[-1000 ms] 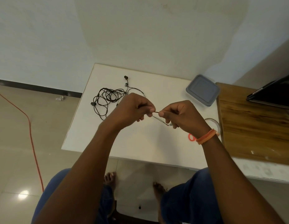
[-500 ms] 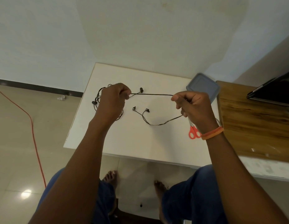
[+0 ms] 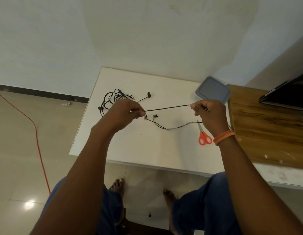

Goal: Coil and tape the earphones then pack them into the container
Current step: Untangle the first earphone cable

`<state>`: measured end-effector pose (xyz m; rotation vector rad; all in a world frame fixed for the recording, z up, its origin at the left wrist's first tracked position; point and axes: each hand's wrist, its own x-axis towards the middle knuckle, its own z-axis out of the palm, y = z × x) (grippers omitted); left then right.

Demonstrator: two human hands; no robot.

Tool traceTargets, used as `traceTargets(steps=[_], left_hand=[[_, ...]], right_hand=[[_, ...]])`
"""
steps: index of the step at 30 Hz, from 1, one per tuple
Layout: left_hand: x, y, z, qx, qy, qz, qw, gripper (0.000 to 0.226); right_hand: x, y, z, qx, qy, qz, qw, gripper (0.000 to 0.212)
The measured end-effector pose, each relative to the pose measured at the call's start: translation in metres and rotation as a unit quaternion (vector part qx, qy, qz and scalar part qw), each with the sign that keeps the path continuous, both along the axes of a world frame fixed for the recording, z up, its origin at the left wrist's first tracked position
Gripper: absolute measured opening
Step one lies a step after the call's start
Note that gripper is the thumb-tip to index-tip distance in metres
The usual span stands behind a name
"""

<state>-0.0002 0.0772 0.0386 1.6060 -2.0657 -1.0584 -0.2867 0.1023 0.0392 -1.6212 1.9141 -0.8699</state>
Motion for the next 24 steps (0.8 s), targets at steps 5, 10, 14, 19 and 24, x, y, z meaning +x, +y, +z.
traceTargets(steps=[5,10,14,19,24], left_hand=[[-0.002,0.004,0.008,-0.004,0.031,0.041,0.999,0.013],[-0.021,0.011,0.01,-0.006,0.064,0.009,0.998,0.013],[-0.029,0.013,0.01,-0.037,0.057,-0.001,0.998,0.015],[-0.03,0.015,0.01,-0.061,0.054,-0.017,0.996,0.014],[-0.013,0.013,0.006,-0.023,-0.01,-0.019,1.0,0.018]], right_hand=[[-0.001,0.004,-0.011,0.091,0.028,0.042,0.995,0.015],[0.024,0.006,-0.008,0.132,0.039,0.081,0.987,0.039],[0.05,0.006,0.013,0.12,-0.209,0.097,0.966,0.034],[0.068,0.012,0.01,0.017,-0.02,0.215,0.976,0.02],[0.031,0.0,-0.005,-0.017,0.032,0.058,0.998,0.015]])
